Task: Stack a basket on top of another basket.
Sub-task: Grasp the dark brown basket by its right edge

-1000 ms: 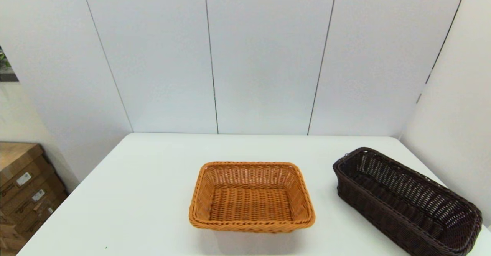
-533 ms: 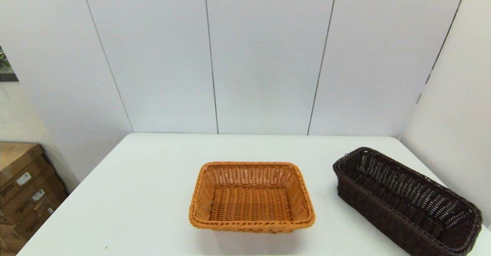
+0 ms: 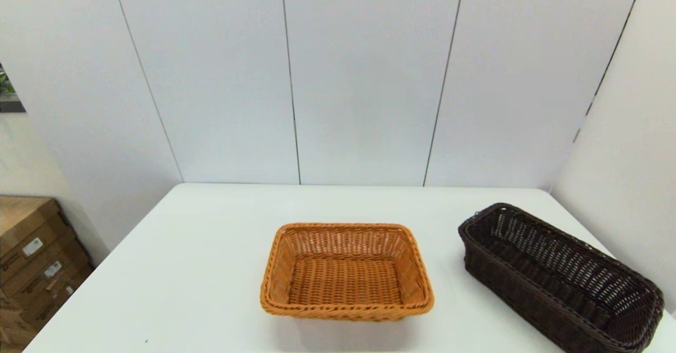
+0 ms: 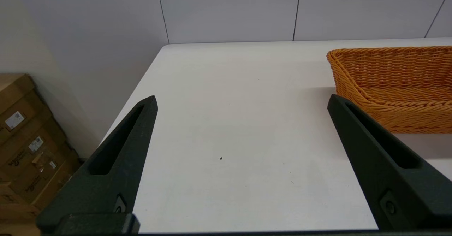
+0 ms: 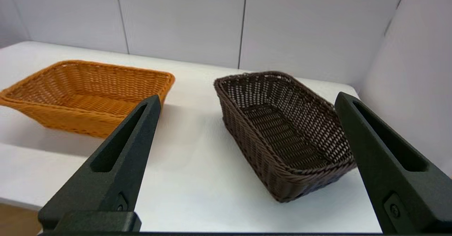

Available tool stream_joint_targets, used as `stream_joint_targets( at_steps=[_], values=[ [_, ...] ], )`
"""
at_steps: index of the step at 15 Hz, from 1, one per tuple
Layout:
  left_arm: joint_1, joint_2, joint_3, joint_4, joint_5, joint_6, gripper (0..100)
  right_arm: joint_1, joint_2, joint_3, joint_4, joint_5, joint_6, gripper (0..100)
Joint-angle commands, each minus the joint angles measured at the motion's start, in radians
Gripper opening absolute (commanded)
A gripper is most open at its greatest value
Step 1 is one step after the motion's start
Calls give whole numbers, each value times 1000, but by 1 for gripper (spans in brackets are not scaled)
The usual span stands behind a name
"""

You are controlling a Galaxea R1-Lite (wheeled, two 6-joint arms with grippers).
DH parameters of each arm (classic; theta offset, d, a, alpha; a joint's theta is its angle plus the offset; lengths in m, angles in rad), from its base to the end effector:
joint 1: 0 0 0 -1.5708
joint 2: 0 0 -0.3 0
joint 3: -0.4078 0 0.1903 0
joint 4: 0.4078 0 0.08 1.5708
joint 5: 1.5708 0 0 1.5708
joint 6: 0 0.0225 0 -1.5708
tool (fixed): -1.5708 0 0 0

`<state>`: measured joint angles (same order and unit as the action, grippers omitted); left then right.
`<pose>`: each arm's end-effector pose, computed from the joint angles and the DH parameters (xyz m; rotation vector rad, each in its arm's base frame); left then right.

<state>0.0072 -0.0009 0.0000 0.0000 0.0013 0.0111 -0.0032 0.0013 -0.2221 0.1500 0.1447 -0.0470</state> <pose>-0.0229 -0.0001 0.0755 0.0111 -0.0009 0.0085 -0.0441 0.0034 0.1195 -0.0521 -0.0740 0.1398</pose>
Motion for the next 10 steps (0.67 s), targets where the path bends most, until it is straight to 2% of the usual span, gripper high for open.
stream_joint_targets(
  at_steps=[1,10],
  values=[
    [0,-1,2,0,0,0,100,0,0,-5,8,-8,4,100],
    [0,-1,2,0,0,0,100,0,0,-23,10,0,1,100]
  ],
)
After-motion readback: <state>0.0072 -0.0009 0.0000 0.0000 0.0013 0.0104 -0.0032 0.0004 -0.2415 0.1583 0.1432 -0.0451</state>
